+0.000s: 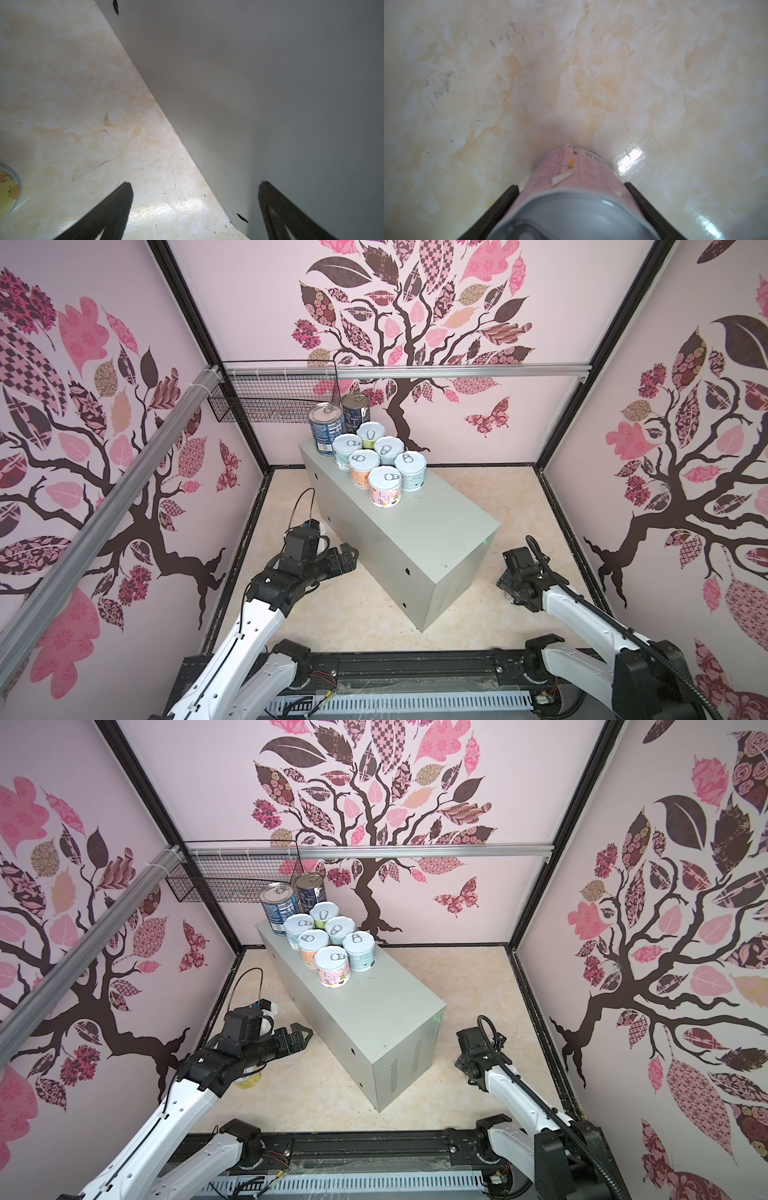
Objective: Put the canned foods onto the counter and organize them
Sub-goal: 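Lift the pink-labelled can with the right gripper off the floor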
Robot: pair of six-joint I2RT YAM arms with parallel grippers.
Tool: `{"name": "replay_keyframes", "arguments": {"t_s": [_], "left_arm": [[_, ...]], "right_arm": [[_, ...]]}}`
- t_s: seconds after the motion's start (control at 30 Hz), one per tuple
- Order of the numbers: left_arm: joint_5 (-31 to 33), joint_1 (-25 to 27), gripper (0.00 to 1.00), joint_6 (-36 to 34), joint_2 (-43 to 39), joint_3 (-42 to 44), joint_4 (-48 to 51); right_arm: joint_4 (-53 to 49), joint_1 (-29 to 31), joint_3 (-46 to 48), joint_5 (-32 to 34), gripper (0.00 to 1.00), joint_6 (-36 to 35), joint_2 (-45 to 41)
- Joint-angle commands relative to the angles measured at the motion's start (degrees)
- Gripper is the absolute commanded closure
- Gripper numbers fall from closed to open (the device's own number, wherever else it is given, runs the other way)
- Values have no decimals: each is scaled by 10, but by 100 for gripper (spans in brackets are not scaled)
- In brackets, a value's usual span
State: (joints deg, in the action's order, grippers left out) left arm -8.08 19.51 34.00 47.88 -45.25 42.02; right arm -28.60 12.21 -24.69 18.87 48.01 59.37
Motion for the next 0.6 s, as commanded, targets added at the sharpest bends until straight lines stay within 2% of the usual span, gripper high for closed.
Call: {"name": "replay_keyframes", "arguments": {"t_s": [0.0, 0.3, 0.4, 0.57], "left_arm": [[-1, -3, 2, -11, -6, 15, -13], [-2, -3, 2, -12, -11, 15, -11], [-4, -3, 2, -11, -13, 15, -9], [-11, -3, 2, -17, -19, 8, -2]], "right_arm": [[23, 3, 1, -32, 37, -24, -31], [43, 3, -3, -100, 39, -84, -97], [51, 3, -6, -135, 40, -94, -118], [42, 3, -27, -155, 42, -93, -147]]}}
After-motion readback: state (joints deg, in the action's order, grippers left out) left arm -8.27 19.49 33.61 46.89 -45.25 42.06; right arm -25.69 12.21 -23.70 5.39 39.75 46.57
